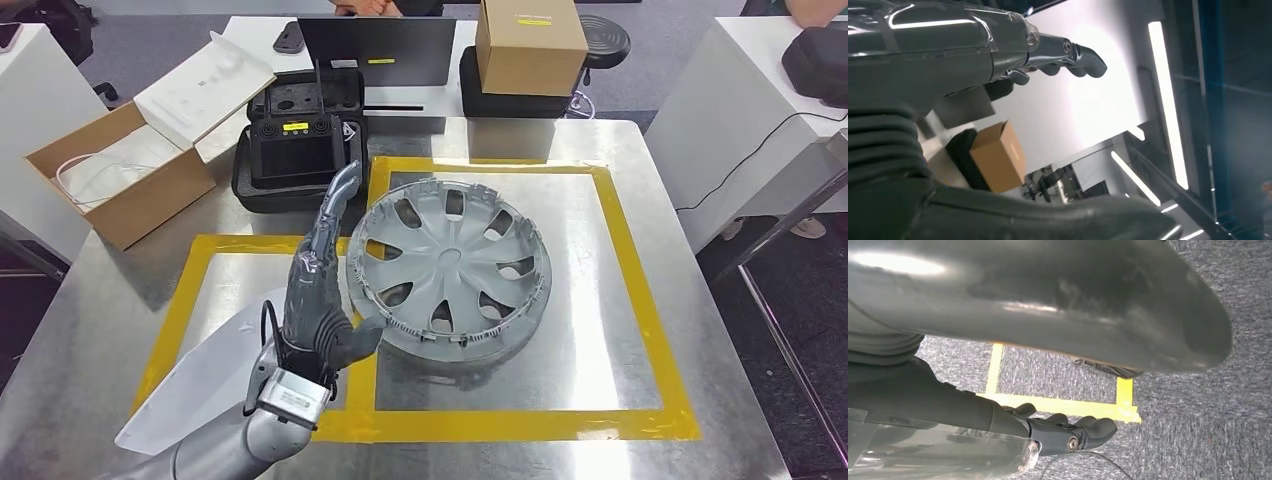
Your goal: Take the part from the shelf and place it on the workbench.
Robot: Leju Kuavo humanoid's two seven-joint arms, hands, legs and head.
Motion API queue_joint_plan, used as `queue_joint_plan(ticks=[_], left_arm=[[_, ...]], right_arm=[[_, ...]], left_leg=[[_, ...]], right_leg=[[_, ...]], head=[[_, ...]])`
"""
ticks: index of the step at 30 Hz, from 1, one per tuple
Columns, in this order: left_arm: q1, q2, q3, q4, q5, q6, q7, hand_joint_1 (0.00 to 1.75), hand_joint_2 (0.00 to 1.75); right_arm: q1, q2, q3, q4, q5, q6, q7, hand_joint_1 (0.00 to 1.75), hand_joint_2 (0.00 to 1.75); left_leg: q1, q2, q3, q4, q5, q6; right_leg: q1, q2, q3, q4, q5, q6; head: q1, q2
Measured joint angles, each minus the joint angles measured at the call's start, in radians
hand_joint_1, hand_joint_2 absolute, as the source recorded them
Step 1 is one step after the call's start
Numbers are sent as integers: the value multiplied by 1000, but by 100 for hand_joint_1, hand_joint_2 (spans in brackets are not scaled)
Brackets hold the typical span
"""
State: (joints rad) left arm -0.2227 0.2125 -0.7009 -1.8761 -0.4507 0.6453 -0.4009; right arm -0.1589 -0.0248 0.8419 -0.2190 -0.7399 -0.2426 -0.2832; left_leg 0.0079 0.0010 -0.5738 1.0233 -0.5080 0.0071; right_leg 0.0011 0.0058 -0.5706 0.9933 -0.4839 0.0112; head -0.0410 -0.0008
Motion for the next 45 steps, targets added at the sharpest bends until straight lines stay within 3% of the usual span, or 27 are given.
queue_joint_plan(ticks=[5,11,15,17,20,21,22,23,25,27,31,33,35,36,37,38,41,43,45], left_arm=[[123,-69,74,-123,-264,3,16,0,0],[237,-156,209,-221,-311,3,-54,0,0],[269,-200,281,-250,-317,3,-69,0,0],[277,-215,300,-260,-323,3,-72,0,0],[288,-235,325,-268,-325,3,-75,0,0],[291,-238,331,-268,-324,3,-77,0,0],[293,-241,336,-268,-323,3,-78,0,0],[294,-243,341,-268,-321,3,-78,0,0],[296,-247,349,-269,-317,3,-79,0,0],[296,-251,355,-269,-314,3,-79,0,0],[296,-252,363,-270,-306,3,-81,0,0],[295,-252,368,-269,-304,3,-83,0,0],[294,-251,374,-268,-300,3,-84,0,0],[295,-251,376,-268,-299,3,-84,0,0],[295,-251,377,-267,-298,3,-84,0,0],[295,-251,377,-266,-296,3,-84,0,0],[292,-251,377,-264,-292,3,-85,0,0],[290,-251,379,-263,-289,3,-86,0,0],[289,-251,380,-262,-286,3,-86,0,0]], right_arm=[[9,0,-7,0,-47,-21,-32,0,0],[21,1,-25,1,-70,-29,-42,0,0],[23,1,-33,1,-77,-31,-43,0,0],[24,0,-36,1,-79,-32,-42,0,0],[30,0,-37,1,-86,-35,-42,0,0],[32,0,-37,1,-88,-35,-42,0,0],[34,0,-37,1,-89,-37,-42,0,0],[34,-1,-38,2,-90,-37,-41,0,0],[34,-2,-42,2,-91,-39,-41,0,0],[34,-4,-48,2,-95,-40,-41,0,0],[34,-7,-55,2,-102,-44,-41,0,0],[34,-9,-56,2,-105,-45,-41,0,0],[34,-11,-59,2,-107,-45,-41,0,0],[35,-11,-60,2,-107,-45,-41,0,0],[35,-11,-60,2,-107,-45,-41,0,0],[36,-11,-61,2,-108,-45,-41,0,0],[36,-12,-61,2,-108,-45,-41,0,0],[35,-13,-61,2,-108,-45,-41,0,0],[36,-14,-61,2,-110,-45,-41,0,0]], left_leg=[[-1,4,1,0,-2,0],[-10,3,1,1,-5,8],[-14,2,2,-3,1,20],[-10,3,4,-10,10,28],[-11,4,3,-13,15,35],[-13,4,3,-13,16,35],[-14,4,3,-13,16,35],[-16,3,3,-13,17,34],[-19,3,2,-13,19,31],[-20,3,0,-12,24,23],[-16,4,-7,-9,28,-1],[-13,1,-23,34,-23,-15],[-4,-2,-56,139,-108,-29],[2,-3,-67,188,-136,-35],[7,-2,-66,214,-145,-41],[12,-2,-49,206,-134,-47],[24,-2,68,50,-70,-63],[25,-7,102,-12,-64,-56],[21,-10,91,-11,-60,-32]], right_leg=[[-1,1,0,-1,-1,0],[-10,0,1,-1,-2,12],[-16,0,2,-2,0,24],[-17,0,-9,30,-30,30],[-18,-1,-68,194,-134,32],[-18,-1,-84,240,-152,31],[-17,-1,-87,258,-151,29],[-17,-1,-73,240,-132,25],[-13,-1,-8,127,-74,10],[-6,-2,47,23,-42,-4],[-2,-5,56,-20,-21,-17],[-8,-10,50,-35,-1,-26],[-8,-11,34,-37,13,-30],[-9,-12,23,-36,20,-29],[-10,-13,13,-34,27,-26],[-13,-13,2,-31,33,-22],[-23,-11,-36,-6,46,-4],[-24,-8,-53,10,54,11],[-25,-4,-58,9,68,26]], head=[[0,0],[0,0],[0,0],[0,0],[1,0],[1,0],[1,0],[1,0],[1,0],[0,0],[0,0],[-5,0],[-10,0],[-11,0],[-11,0],[-11,0],[-15,0],[-21,0],[-21,0]])
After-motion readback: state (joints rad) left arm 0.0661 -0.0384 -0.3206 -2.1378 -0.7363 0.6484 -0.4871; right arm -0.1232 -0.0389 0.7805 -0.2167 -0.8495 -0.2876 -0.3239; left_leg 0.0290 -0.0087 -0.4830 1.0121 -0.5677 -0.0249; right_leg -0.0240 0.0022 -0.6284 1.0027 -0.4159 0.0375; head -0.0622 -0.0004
